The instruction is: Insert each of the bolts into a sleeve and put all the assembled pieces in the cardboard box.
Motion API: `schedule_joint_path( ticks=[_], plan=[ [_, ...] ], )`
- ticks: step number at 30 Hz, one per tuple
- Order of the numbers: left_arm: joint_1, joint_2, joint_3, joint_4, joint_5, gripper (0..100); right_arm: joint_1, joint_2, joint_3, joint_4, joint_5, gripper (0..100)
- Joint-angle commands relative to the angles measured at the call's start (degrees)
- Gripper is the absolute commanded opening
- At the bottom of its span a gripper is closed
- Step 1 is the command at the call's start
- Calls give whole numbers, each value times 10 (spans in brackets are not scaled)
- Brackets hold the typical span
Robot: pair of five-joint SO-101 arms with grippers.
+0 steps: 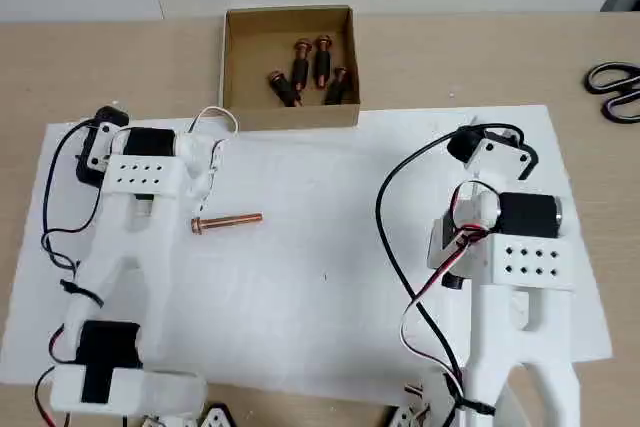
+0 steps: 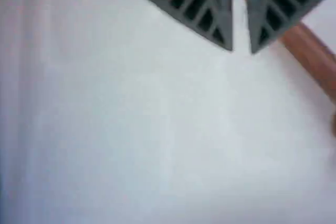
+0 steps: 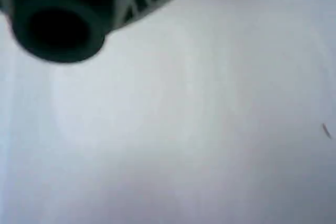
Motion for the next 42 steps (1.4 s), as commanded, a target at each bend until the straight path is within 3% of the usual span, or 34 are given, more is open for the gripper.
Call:
schedule_joint_path(
  ticks=[1,10,17,32,37,42],
  plan=[
    [-4,12,-20,30,4,7,4,-19,0,-7,-5,3],
    [-3,33,-22,73,-47,10,4,-21,0,-6,-5,3],
    [1,32,-22,81,-76,151,4,-21,0,-7,-6,3],
    [13,39,-18,47,-80,152,4,-20,0,-8,-6,3],
    [40,81,-18,49,-77,152,4,-21,0,-8,-6,3],
    [22,117,-21,49,-76,152,4,-21,0,-7,-6,3]
  ],
)
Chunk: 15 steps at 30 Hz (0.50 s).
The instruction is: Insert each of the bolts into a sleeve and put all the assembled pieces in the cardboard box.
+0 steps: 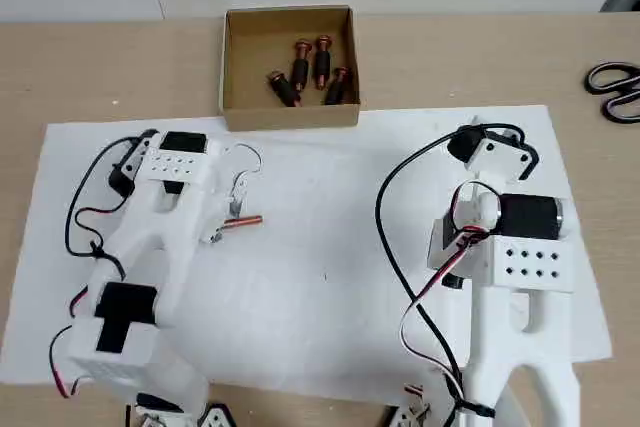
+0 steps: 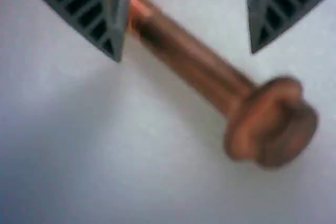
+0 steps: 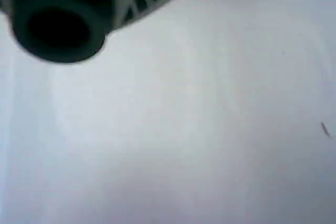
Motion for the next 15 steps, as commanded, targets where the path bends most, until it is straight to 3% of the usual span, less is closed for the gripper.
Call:
schedule_joint_path(
  ticks=[1,12,15],
  plan=[
    [-15,4,-21,-1,2,152,4,-17,0,-7,-6,3],
    [-47,7,-18,-3,-1,151,4,-17,0,-7,-6,3],
    [-47,8,-18,-4,1,105,2,-17,-1,-7,-6,3]
  ],
)
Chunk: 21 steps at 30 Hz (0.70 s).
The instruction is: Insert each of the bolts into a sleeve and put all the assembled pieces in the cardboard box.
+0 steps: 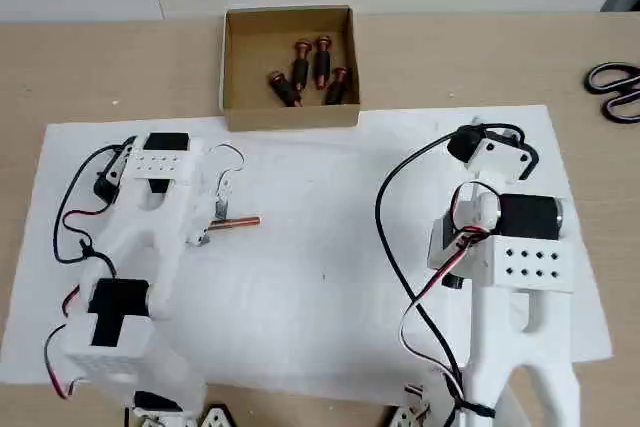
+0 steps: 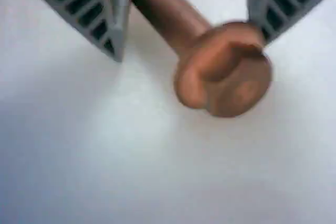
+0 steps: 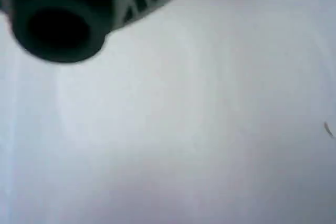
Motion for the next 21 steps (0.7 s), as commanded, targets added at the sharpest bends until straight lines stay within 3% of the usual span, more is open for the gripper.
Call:
schedule_joint_path(
  ticks=[1,4,14,21],
  plan=[
    [-4,-3,-17,-4,2,80,1,-17,-1,-7,-6,3],
    [-6,-3,-17,-4,2,6,1,-17,-1,-7,-6,3],
    [-4,-8,-27,-15,1,7,0,-18,-4,-7,-6,3],
    [-4,-8,-115,42,-23,7,-1,-18,-21,-7,-3,3]
  ],
)
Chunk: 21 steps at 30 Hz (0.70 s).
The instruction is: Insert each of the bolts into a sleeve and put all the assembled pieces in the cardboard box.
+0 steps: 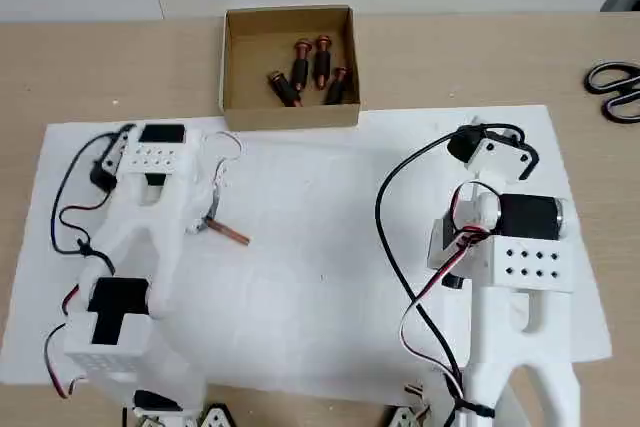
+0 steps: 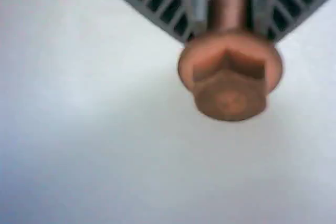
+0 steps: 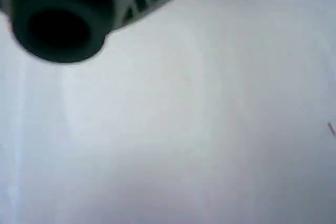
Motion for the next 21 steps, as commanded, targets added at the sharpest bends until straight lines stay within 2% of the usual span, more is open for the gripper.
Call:
schedule_joint_path(
  ticks=[1,6,13,17,21],
  plan=[
    [0,-9,-77,41,-21,7,-1,-18,-32,-7,-3,3],
    [-1,-9,-185,105,-64,7,-23,-18,-61,-6,-2,3],
    [-1,-9,-360,211,-92,7,-116,-18,-62,-2,-5,3],
    [-4,-9,-445,211,-93,7,-167,-18,-64,-4,-6,3],
    [0,-10,-513,211,-109,7,-181,-18,-98,-2,-6,3]
  ],
)
